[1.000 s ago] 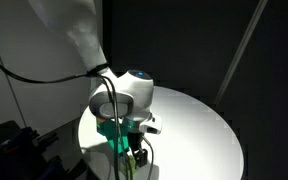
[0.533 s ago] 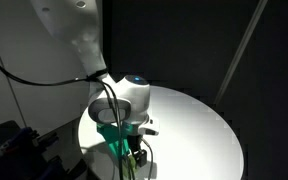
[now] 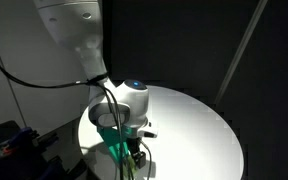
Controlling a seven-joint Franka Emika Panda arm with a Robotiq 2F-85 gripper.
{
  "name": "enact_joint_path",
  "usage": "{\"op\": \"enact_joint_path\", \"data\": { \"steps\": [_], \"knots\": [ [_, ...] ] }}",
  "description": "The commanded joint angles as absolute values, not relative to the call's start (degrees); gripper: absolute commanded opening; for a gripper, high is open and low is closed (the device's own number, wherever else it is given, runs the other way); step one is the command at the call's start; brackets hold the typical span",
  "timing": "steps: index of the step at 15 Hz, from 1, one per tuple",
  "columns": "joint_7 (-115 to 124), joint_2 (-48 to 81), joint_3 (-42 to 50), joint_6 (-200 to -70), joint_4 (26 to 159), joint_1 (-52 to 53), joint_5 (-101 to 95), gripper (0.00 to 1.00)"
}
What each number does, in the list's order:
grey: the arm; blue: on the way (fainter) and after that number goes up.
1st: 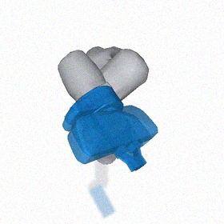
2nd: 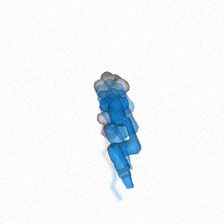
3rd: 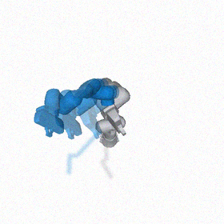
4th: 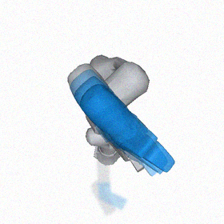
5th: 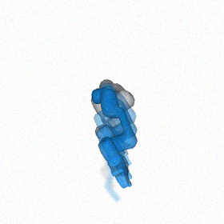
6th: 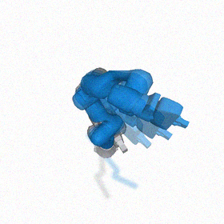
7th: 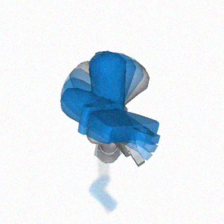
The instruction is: Put the light green block on the gray block
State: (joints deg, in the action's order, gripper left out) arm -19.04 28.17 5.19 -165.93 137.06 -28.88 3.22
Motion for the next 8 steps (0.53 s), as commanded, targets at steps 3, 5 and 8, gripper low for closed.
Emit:
{"op": "enact_joint_path", "data": {
  "steps": [3,5,8],
  "knots": [
    [-20.34,30.16,4.09,-166.86,135.22,-31.04,3.81,1.0],
    [-20.24,30.74,4.08,-166.94,134.88,-31.16,3.72,1.0],
    [-19.89,31.91,4.31,-167.12,134.25,-31.0,3.44,1.0]
  ]
}}
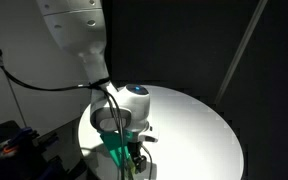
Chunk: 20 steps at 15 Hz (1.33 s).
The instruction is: Put the light green block on the gray block
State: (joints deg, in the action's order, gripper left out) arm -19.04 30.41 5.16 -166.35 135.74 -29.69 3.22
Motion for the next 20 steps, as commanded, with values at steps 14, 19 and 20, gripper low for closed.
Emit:
{"op": "enact_joint_path", "data": {
  "steps": [14,19,20],
  "knots": [
    [-12.3,33.93,10.38,-165.85,132.28,-25.12,2.16,0.3],
    [-10.91,31.7,12.33,-165.67,133.65,-22.95,1.8,0.25],
    [-10.99,31.29,12.37,-165.61,133.8,-22.9,1.84,0.25]
  ]
}}
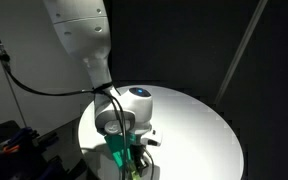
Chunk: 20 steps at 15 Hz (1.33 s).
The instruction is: Put the light green block on the gray block
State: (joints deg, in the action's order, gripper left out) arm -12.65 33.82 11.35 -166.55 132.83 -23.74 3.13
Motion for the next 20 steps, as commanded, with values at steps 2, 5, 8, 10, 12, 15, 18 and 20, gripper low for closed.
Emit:
{"op": "enact_joint_path", "data": {
  "steps": [2,5,8,10,12,15,18,20],
  "knots": [
    [-11.32,30.43,12.2,-165.5,134.08,-23.05,1.95,0.25],
    [-11.67,29.06,11.9,-165.34,134.56,-23.34,2.08,0.25],
    [-12.27,27.3,11.42,-165.39,135.43,-23.79,2.26,0.25],
    [-13.14,26.03,10.59,-164.96,135.87,-24.58,2.62,0.25],
    [-13.95,24.77,9.59,-164.37,136.29,-25.32,3.1,0.25],
    [-15.41,23.07,7.61,-162.9,136.77,-26.52,3.96,0.25],
    [-16.78,22.12,5.86,-160.9,136.65,-27.14,4.89,0.25],
    [-17.67,21.74,5.1,-159.67,136.5,-27.24,5.29,0.25]
  ]
}}
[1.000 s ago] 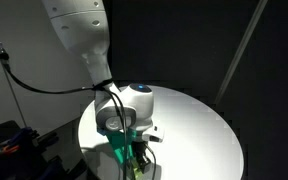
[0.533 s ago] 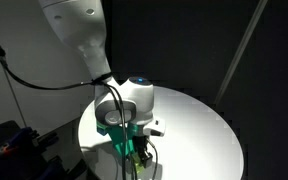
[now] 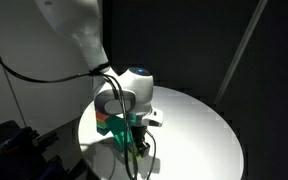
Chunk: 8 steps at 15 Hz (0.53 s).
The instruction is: Put the light green block on the gray block
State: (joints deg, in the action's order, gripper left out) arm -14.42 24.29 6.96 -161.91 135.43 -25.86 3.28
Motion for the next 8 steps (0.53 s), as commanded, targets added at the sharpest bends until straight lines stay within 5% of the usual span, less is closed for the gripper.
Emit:
{"op": "enact_joint_path", "data": {
  "steps": [1,8],
  "knots": [
    [-18.1,21.58,4.84,-159.21,136.44,-27.12,5.45,0.25],
    [-21.33,21.29,3.33,-159.47,136.59,-26.42,5.02,0.25]
  ]
}}
